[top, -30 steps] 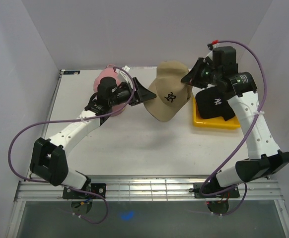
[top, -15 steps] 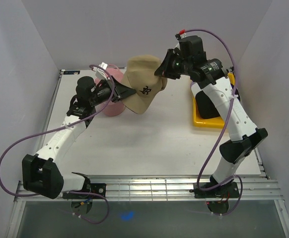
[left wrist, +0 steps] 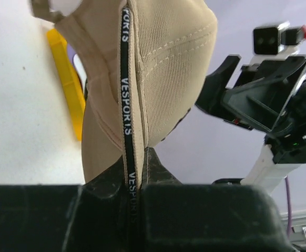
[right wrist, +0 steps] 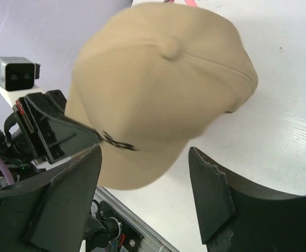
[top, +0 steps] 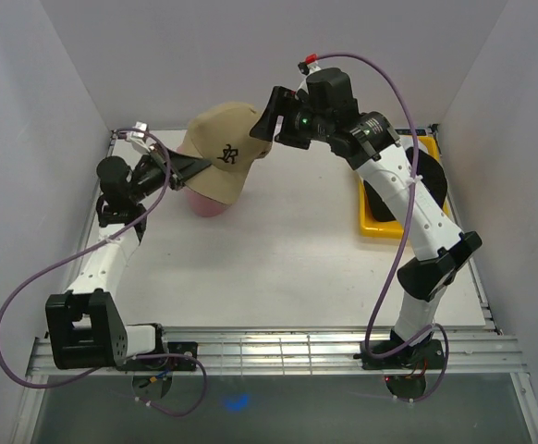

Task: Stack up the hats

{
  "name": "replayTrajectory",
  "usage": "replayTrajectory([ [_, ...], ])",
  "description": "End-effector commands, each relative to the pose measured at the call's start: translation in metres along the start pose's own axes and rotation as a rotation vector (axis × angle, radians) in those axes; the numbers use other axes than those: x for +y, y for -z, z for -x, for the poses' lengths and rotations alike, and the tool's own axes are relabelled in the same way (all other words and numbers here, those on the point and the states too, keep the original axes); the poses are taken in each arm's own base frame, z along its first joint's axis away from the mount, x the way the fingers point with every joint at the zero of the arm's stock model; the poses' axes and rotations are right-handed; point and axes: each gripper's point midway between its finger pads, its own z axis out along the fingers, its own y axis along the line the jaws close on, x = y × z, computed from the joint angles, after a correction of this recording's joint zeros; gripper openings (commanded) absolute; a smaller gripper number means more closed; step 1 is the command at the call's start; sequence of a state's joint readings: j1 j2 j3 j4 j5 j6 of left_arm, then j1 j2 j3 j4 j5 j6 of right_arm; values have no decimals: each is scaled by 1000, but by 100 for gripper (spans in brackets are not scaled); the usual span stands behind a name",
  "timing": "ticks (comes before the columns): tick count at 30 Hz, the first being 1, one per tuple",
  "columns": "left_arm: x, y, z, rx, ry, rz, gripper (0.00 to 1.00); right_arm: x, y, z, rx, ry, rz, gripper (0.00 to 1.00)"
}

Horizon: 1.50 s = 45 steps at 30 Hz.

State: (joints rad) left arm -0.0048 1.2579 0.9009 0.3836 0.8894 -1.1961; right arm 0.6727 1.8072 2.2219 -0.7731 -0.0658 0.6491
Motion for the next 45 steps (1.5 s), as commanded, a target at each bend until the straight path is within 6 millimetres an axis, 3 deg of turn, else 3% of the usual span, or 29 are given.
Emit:
replayTrajectory([
  [1,-40,21,26,-55,-54,-180,0,25,26,31,-119,37,63,75],
  [5,-42,38,52,-120,67,-269,0,21,34,32,-134,52,43,80],
  [9,-41,42,68,-149,108,-354,0,7,39,29,-146,68,-13,82],
  [17,-5,49,89,-188,238,-368,0,-3,43,17,-126,78,-36,83],
  [23,8,52,89,-172,265,-363,0,-10,40,8,-107,81,-44,83],
  [29,33,55,78,-165,312,-331,0,-16,37,-4,-85,77,-47,83],
  [45,70,58,54,-118,393,-274,0,-31,28,-21,-51,80,-67,83],
])
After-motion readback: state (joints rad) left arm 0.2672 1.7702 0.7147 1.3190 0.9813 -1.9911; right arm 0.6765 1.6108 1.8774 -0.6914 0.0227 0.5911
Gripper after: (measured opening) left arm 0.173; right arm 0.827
